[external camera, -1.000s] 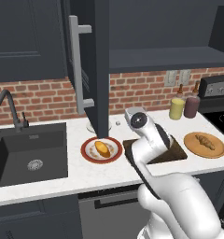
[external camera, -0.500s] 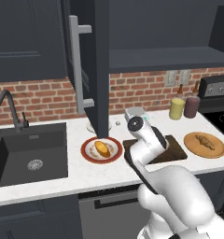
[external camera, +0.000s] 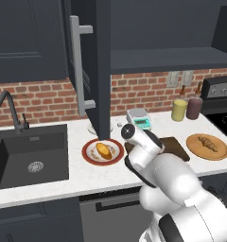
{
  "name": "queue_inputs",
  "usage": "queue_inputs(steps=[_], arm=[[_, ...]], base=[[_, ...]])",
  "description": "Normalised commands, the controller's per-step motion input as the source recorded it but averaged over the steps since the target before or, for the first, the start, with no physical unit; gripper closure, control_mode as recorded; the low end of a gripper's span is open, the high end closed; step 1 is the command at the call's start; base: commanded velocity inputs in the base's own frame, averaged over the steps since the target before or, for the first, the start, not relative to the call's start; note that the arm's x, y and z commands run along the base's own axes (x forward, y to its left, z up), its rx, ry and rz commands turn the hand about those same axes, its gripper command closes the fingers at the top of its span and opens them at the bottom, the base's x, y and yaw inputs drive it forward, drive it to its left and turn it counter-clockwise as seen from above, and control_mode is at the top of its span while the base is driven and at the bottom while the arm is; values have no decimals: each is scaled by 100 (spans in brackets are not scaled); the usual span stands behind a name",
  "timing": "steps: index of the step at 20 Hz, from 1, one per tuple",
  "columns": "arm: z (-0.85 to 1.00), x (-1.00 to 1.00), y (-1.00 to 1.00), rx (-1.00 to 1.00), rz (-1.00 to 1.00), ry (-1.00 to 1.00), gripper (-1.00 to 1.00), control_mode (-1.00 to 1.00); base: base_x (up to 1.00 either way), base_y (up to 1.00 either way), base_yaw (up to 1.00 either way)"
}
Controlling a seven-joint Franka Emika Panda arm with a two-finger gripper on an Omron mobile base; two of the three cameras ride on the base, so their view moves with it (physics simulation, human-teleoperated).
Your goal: From the different types of pastries on the counter, select a croissant and place it on the cutting board. Then retrieve a jar of jam from the cabinet and place it alongside the croissant on the cutting board.
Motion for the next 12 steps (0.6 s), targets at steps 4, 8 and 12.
queue_inputs(steps=[4,8,12], arm=[[0,38,-30,0,0,-15,100,-100],[-1,5,-6,-1,0,-6,100,-100],[-40,1,-1,-2,0,0,100,-100]], base=[[0,0,0],[0,0,0],[0,0,0]])
